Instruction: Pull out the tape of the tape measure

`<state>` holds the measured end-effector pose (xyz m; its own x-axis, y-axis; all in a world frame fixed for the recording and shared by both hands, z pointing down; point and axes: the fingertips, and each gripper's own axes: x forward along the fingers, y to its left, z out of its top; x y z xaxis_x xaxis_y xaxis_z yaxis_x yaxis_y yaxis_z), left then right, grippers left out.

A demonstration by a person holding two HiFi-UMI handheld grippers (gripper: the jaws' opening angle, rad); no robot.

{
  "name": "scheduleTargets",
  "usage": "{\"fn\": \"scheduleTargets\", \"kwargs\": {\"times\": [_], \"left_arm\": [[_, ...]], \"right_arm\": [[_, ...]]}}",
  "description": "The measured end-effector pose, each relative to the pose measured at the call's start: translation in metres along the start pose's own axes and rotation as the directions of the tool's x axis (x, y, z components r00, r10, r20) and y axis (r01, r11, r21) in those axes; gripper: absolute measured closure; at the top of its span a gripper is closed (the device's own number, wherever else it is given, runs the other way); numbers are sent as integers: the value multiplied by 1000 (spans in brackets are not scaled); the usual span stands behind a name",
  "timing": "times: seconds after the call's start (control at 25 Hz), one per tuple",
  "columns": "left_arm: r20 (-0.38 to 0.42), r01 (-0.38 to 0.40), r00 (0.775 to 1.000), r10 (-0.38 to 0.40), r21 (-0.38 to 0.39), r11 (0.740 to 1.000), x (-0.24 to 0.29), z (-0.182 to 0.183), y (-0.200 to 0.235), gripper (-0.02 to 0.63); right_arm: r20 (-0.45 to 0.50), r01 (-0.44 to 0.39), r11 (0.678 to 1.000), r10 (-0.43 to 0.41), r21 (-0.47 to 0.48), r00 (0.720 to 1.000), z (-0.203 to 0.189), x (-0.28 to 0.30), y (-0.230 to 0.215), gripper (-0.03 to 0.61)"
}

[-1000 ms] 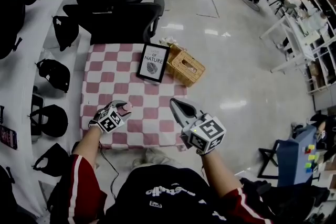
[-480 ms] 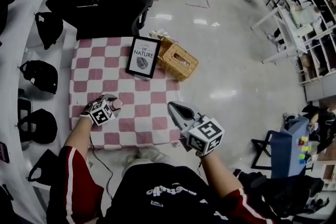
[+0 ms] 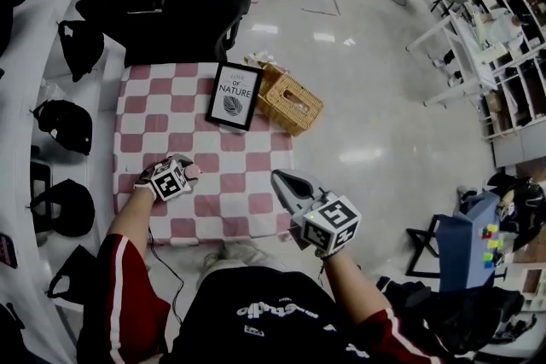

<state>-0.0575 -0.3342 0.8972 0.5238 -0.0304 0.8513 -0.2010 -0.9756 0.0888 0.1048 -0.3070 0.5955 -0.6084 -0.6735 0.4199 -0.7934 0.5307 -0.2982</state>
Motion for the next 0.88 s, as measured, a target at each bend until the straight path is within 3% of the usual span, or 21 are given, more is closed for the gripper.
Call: {"fn": "scheduleTargets", "kwargs": {"times": [0.24, 0.48, 0.88], "left_arm": [[9, -54, 998, 55, -74, 996, -3, -3, -4, 399], [78, -113, 989, 125, -142, 983, -32, 12, -5, 399], [187, -235, 945, 270, -189, 953, -106, 45, -24, 399]], "right_arm": [[26, 9, 1000, -9, -5, 1000, 13, -4, 5, 575], [53, 0, 1000, 1, -22, 999, 24, -8, 15, 575], [104, -58, 996, 66, -74, 992, 51, -18, 56, 575]]}}
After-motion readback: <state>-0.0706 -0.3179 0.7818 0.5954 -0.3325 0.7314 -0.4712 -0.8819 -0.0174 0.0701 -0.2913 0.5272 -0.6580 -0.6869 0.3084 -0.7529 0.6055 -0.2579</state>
